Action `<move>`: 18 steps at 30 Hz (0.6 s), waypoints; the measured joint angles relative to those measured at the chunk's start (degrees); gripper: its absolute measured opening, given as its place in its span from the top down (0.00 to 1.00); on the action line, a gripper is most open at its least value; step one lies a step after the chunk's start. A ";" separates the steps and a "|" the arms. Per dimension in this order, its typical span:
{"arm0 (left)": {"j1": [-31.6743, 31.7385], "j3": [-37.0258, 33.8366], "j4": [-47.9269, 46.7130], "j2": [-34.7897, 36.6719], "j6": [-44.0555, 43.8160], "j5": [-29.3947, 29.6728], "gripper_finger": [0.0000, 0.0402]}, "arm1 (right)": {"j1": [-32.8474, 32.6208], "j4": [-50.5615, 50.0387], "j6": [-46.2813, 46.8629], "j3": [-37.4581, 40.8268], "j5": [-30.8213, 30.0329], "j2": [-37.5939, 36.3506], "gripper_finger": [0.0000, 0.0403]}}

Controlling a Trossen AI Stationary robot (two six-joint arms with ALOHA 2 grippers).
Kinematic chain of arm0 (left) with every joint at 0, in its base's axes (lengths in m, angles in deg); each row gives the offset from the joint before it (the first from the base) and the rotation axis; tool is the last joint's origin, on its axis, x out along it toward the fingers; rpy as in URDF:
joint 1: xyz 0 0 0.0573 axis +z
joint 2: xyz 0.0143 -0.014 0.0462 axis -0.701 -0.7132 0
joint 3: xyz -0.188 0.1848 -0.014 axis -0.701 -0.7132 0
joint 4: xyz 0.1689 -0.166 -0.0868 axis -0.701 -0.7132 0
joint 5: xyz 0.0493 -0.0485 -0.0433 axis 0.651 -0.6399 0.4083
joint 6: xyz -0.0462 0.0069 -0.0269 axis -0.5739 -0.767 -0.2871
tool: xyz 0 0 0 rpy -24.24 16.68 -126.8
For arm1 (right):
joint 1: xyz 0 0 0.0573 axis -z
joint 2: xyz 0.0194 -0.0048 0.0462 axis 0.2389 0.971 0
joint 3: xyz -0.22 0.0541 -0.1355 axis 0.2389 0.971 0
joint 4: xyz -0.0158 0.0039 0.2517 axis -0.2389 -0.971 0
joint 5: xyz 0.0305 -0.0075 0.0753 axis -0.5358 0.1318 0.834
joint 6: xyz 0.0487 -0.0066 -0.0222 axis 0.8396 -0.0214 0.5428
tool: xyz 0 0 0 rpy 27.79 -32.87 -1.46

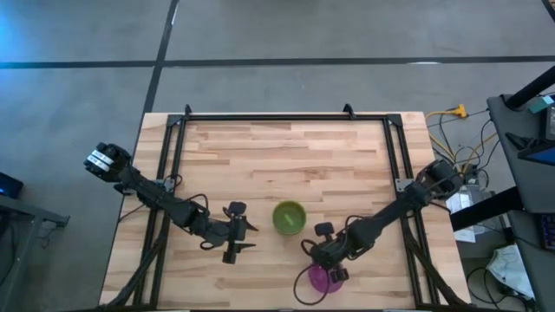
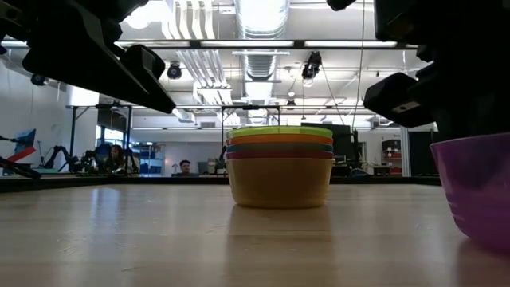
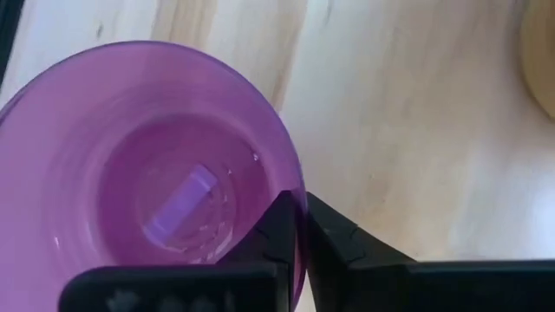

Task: Nest bowls inside each other
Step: Stack the purple bowl on the green bowl

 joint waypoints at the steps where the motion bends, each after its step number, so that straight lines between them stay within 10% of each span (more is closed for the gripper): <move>1: 0.00 0.00 0.02 0.00 0.00 0.04 0.49 | 0.23 -0.67 -0.18 -0.10 0.03 -0.20 0.97; 18: 0.24 0.32 0.07 0.02 0.02 1.01 0.49 | 11.45 -8.09 -8.77 -10.77 -0.47 -5.76 0.98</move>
